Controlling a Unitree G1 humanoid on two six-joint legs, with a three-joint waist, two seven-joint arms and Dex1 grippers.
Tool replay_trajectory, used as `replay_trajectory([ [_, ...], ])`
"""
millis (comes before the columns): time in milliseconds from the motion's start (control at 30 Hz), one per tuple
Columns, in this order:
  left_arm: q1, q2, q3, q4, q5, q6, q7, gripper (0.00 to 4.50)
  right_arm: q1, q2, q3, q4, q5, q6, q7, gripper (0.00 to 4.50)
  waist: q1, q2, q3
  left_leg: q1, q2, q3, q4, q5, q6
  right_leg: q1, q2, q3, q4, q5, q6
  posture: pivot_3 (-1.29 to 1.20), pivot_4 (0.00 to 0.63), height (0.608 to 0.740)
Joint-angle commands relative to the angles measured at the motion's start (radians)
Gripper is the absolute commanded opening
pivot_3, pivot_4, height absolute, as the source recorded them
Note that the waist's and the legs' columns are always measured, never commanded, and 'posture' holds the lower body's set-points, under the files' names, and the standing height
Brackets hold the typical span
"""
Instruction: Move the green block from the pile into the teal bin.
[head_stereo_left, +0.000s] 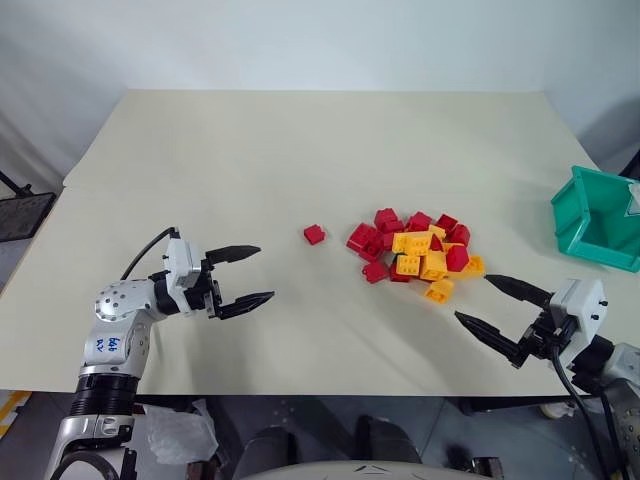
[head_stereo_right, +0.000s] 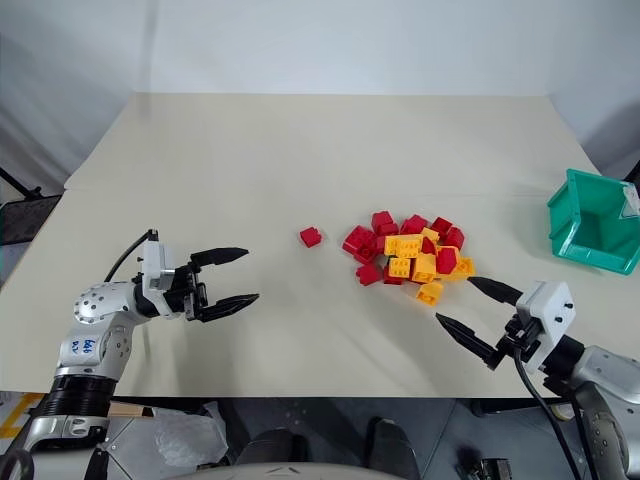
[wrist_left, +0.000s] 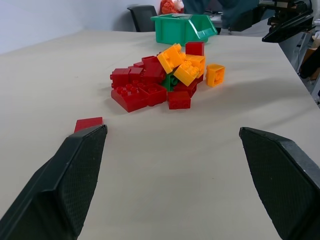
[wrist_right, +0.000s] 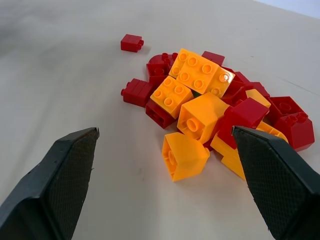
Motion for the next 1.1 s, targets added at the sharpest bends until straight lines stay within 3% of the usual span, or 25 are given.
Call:
replay_trajectory([
  [33, -0.005, 0.003, 0.01, -0.019, -0.011, 0.004, 0.0, 4.5, -0.012, -0.001, -0.016, -0.011, 0.005, -0.015, -0.005, 4.45, 0.0, 0.0, 0.0, 0.0, 0.0, 0.0, 0.0, 0.0, 0.0, 0.0, 0.0, 0.0, 0.0, 0.0, 0.0, 0.0, 0.15, 0.74],
  [233, -0.02, 0.013, 0.003, -0.003, 0.011, 0.084, 0.064, 4.5, -0.015, -0.004, -0.013, -0.014, -0.015, 0.011, -0.043, 4.45, 0.0, 0.0, 0.0, 0.0, 0.0, 0.0, 0.0, 0.0, 0.0, 0.0, 0.0, 0.0, 0.0, 0.0, 0.0, 0.0, 0.15, 0.74],
  [400, -0.041, 0.001, 0.007, 0.014, 0.049, 0.044, 0.103, 4.5, -0.013, -0.014, -0.018, -0.042, 0.037, 0.087, -0.057, 4.45, 0.001, 0.0, 0.0, 0.0, 0.0, 0.0, 0.0, 0.0, 0.0, 0.0, 0.0, 0.0, 0.0, 0.0, 0.0, 0.0, 0.15, 0.74],
  [700, -0.087, -0.012, 0.004, 0.036, 0.003, 0.033, 0.012, 4.5, -0.007, -0.087, 0.011, -0.149, -0.026, 0.259, -0.158, 4.45, 0.0, 0.0, 0.0, 0.0, 0.0, 0.0, 0.001, 0.0, 0.0, 0.0, 0.0, 0.0, 0.001, 0.0, 0.0, 0.0, 0.15, 0.74],
  [833, -0.092, -0.027, 0.0, 0.004, -0.026, 0.043, -0.021, 4.5, -0.061, -0.04, 0.054, -0.287, 0.032, 0.401, -0.302, 3.58, 0.0, 0.0, 0.0, 0.0, 0.0, 0.0, 0.002, 0.0, 0.0, 0.0, 0.0, 0.0, 0.001, 0.0, 0.0, 0.0, 0.15, 0.74],
  [1100, -0.099, -0.039, 0.003, -0.024, -0.053, 0.034, -0.074, 4.5, -0.234, 0.051, 0.243, -0.396, 0.047, 0.631, -0.518, 0.83, -0.001, 0.0, 0.0, -0.002, 0.001, -0.001, 0.007, -0.001, 0.0, 0.0, 0.0, 0.0, 0.003, 0.0, -0.001, 0.0, 0.15, 0.74],
])
